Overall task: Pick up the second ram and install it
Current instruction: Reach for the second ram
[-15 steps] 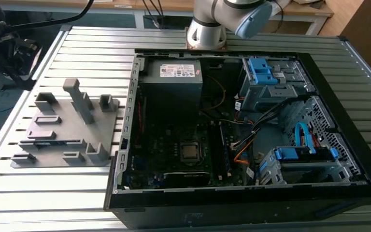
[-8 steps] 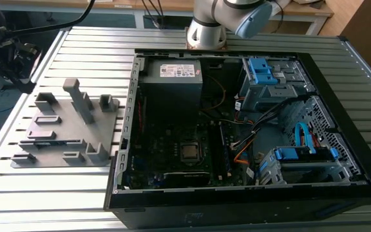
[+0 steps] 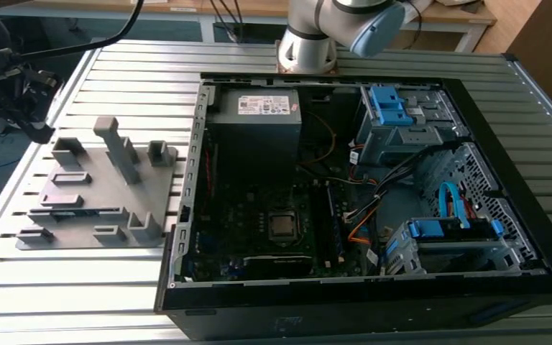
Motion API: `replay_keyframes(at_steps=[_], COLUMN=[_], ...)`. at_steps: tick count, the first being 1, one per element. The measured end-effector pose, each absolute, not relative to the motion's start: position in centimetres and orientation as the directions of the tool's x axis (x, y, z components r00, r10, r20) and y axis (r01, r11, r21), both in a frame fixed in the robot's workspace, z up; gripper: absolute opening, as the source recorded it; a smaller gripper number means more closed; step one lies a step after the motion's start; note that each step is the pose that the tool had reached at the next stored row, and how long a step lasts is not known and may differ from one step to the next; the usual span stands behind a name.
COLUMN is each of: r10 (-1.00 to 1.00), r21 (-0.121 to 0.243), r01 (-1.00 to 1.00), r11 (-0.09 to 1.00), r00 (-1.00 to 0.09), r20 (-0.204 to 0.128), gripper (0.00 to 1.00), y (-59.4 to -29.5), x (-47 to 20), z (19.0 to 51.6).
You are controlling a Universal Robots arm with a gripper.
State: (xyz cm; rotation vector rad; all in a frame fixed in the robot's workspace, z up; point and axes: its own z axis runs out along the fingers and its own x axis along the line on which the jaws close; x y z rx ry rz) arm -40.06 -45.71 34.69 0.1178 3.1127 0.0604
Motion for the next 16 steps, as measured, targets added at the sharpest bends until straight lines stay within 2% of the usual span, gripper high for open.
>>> replay_keyframes(at_steps=[16], r10=[0.076], r21=[0.04], r01=[0.075], r11=[0.996], r00=[-0.997], r20=[-0.025], gripper=[0.1], y=[-46.5], x=[-40.5], z=[33.1])
